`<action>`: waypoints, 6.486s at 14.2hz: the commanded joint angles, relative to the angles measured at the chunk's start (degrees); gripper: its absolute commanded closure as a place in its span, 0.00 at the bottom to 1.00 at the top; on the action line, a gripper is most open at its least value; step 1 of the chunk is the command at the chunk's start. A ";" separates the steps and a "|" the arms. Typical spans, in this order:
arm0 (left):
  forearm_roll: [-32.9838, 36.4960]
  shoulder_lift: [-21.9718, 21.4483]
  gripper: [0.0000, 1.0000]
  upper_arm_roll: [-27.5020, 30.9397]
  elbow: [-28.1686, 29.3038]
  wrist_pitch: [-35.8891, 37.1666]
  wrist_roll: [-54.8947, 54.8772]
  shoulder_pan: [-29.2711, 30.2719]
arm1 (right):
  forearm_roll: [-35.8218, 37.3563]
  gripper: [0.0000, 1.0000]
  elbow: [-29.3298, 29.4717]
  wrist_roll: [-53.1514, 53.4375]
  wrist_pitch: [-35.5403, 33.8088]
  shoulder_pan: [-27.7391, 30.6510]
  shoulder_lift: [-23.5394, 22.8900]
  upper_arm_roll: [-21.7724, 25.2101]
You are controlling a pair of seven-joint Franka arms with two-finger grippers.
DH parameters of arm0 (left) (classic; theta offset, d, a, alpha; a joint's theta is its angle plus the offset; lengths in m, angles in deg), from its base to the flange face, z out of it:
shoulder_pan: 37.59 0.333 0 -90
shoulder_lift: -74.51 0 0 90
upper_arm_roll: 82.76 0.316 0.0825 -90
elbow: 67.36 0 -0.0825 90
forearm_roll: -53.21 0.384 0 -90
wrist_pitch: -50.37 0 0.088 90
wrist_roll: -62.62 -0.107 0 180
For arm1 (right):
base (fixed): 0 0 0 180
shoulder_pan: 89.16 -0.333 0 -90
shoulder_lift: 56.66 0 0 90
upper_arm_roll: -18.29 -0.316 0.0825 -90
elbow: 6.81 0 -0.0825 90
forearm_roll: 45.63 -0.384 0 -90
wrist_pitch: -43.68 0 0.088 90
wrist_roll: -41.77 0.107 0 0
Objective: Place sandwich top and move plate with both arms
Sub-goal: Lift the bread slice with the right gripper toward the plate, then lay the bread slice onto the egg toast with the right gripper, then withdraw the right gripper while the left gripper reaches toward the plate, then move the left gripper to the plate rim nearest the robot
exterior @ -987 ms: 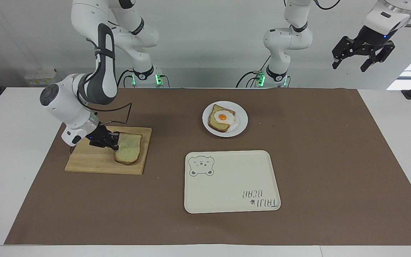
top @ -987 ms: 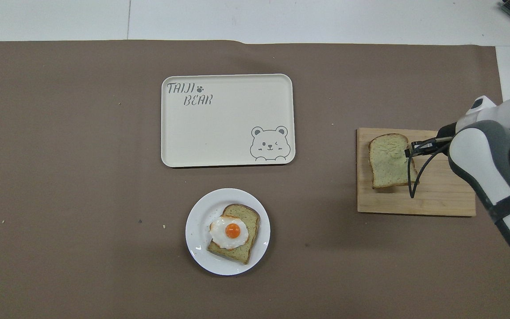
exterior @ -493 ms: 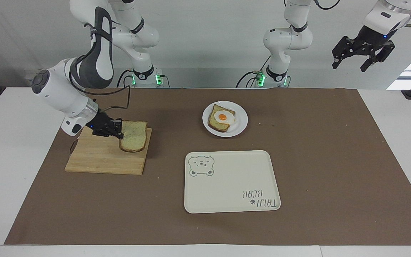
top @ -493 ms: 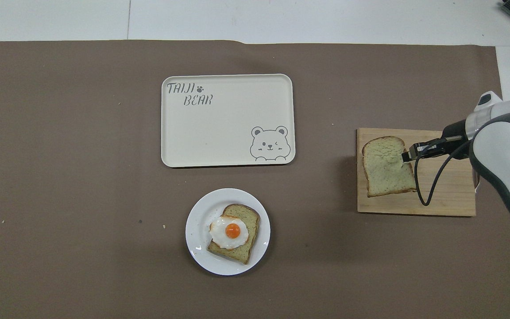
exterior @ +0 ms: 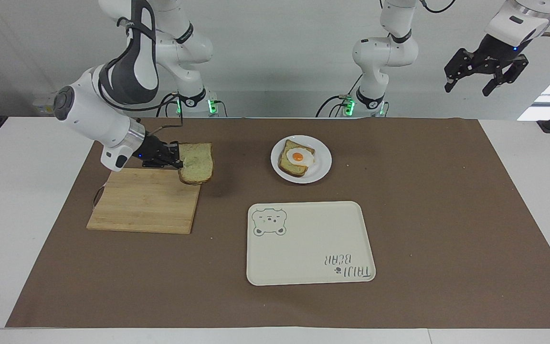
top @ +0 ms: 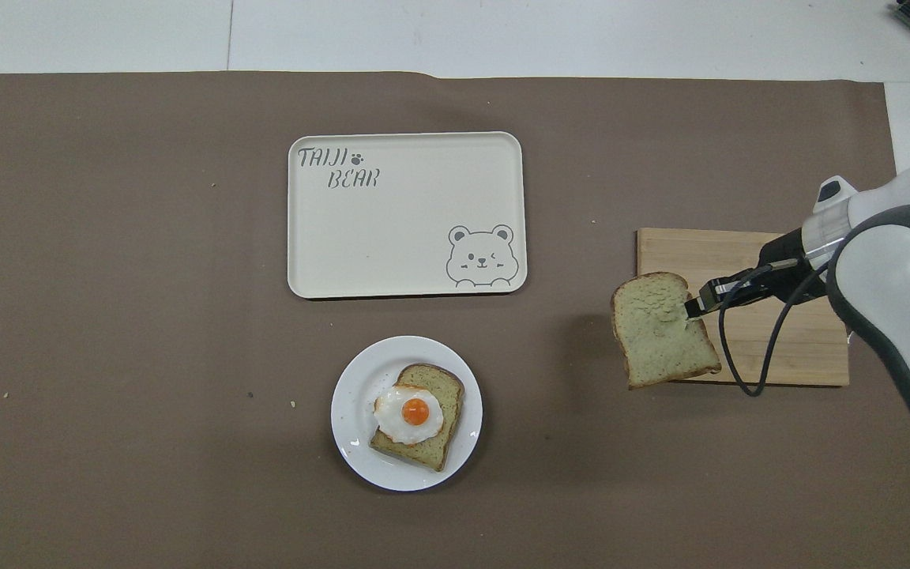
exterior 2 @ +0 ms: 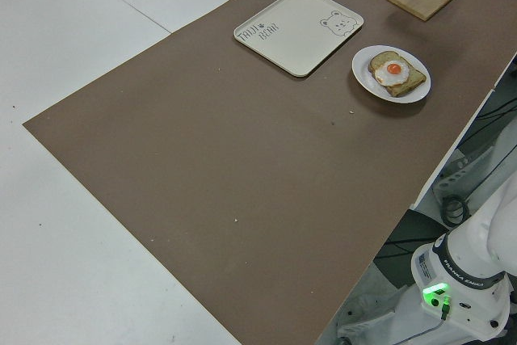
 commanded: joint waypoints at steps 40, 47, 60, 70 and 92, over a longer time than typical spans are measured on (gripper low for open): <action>0.13 -1.54 0.00 0.17 1.63 -0.15 0.24 0.57 | -0.62 0.00 -7.29 37.94 27.65 -36.87 -5.61 -0.95; 0.13 -1.46 0.00 0.00 1.72 -0.32 0.15 0.13 | 7.98 0.00 -4.13 36.44 20.37 -30.82 -1.49 -0.24; -2.41 -2.59 0.00 -0.53 3.99 -1.20 -0.11 -0.39 | 18.28 0.00 -2.63 23.61 2.00 -14.92 8.01 -0.16; -15.32 -10.07 0.00 -0.70 32.81 -23.50 -0.11 -2.94 | 22.51 0.00 -2.37 15.08 -2.32 0.91 9.60 -0.16; -56.70 -4.80 0.00 -0.44 66.48 -48.83 -34.97 -8.66 | 26.37 0.00 19.25 14.90 -11.20 3.39 10.48 -1.03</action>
